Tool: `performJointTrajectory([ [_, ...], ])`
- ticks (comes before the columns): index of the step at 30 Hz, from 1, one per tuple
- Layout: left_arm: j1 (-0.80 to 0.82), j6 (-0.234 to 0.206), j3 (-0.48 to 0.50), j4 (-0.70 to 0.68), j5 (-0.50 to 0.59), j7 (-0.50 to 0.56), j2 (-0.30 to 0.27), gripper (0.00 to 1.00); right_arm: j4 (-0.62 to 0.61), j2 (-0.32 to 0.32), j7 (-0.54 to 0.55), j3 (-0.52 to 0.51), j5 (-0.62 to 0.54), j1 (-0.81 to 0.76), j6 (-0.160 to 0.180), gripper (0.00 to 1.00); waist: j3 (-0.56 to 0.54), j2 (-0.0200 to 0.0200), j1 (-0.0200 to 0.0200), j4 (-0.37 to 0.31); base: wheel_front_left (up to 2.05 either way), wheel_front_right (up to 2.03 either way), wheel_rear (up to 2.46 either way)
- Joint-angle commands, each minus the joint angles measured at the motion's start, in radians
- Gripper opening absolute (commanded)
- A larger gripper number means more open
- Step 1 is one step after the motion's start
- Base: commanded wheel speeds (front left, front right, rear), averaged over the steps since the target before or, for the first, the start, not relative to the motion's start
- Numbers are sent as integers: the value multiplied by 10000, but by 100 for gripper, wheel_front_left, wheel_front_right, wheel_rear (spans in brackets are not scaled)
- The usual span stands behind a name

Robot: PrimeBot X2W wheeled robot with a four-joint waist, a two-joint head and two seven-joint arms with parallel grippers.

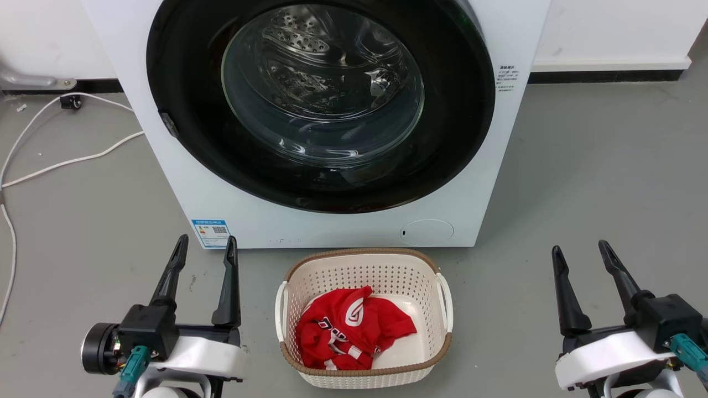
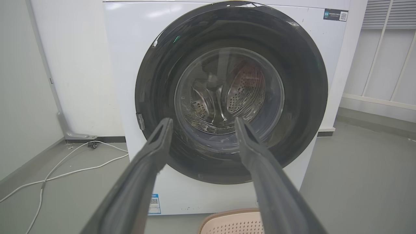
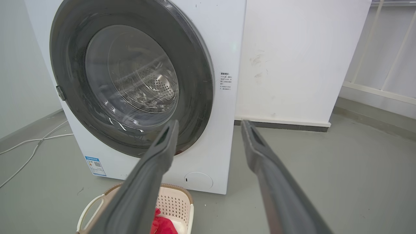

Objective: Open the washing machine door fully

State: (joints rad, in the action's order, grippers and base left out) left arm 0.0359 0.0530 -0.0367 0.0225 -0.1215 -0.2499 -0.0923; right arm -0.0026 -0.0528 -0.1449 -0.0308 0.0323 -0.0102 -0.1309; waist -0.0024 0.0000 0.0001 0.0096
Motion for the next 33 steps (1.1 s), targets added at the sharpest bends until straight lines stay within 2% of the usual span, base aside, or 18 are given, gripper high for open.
performJointTrajectory([
  [1,-35,24,10,-15,165,-55,-4,100,-8,39,-63,18,-55,-86,3,100,5,0,-1,0,0,0,0],
  [8,-11,123,120,-31,579,-176,95,100,31,44,-180,89,-258,-82,5,100,35,0,-1,-23,0,0,0],
  [10,-3,176,209,-14,536,-153,153,100,102,43,-234,-1,-6,-48,5,100,49,0,-1,-45,0,0,0],
  [11,-8,190,224,-9,534,-153,162,100,131,43,-245,-4,72,-44,3,49,45,0,-1,-51,0,0,0],
  [12,-21,203,244,-13,536,-153,174,100,154,43,-287,7,243,-43,3,8,44,0,-1,-58,0,0,0],
  [13,-35,219,255,-16,537,-153,188,100,150,43,-353,14,316,-35,3,0,44,0,-1,-64,0,0,0],
  [17,-72,272,273,-11,495,-153,227,100,132,41,-529,67,863,-11,3,0,42,0,-1,-76,0,0,0],
  [20,-84,335,293,10,512,-153,248,100,183,42,-713,167,2210,37,3,0,42,0,-1,-81,0,0,0],
  [21,-82,327,302,17,542,-153,257,100,329,45,-878,404,4042,56,3,0,38,0,-1,-80,0,0,0],
  [25,-83,353,321,36,552,-153,288,100,612,40,-1119,806,7747,247,3,0,38,0,-1,-71,0,0,0],
  [28,-55,359,334,33,572,-153,304,100,760,37,-1174,1049,11429,526,3,0,64,0,-1,-59,0,0,0],
  [31,11,372,387,-27,554,-153,321,100,935,20,-1191,921,14128,998,3,0,181,0,-1,-70,0,0,0],
  [33,81,386,456,-57,480,-153,336,100,1192,23,-1190,706,15408,1410,3,0,281,0,-1,-76,0,0,0],
])
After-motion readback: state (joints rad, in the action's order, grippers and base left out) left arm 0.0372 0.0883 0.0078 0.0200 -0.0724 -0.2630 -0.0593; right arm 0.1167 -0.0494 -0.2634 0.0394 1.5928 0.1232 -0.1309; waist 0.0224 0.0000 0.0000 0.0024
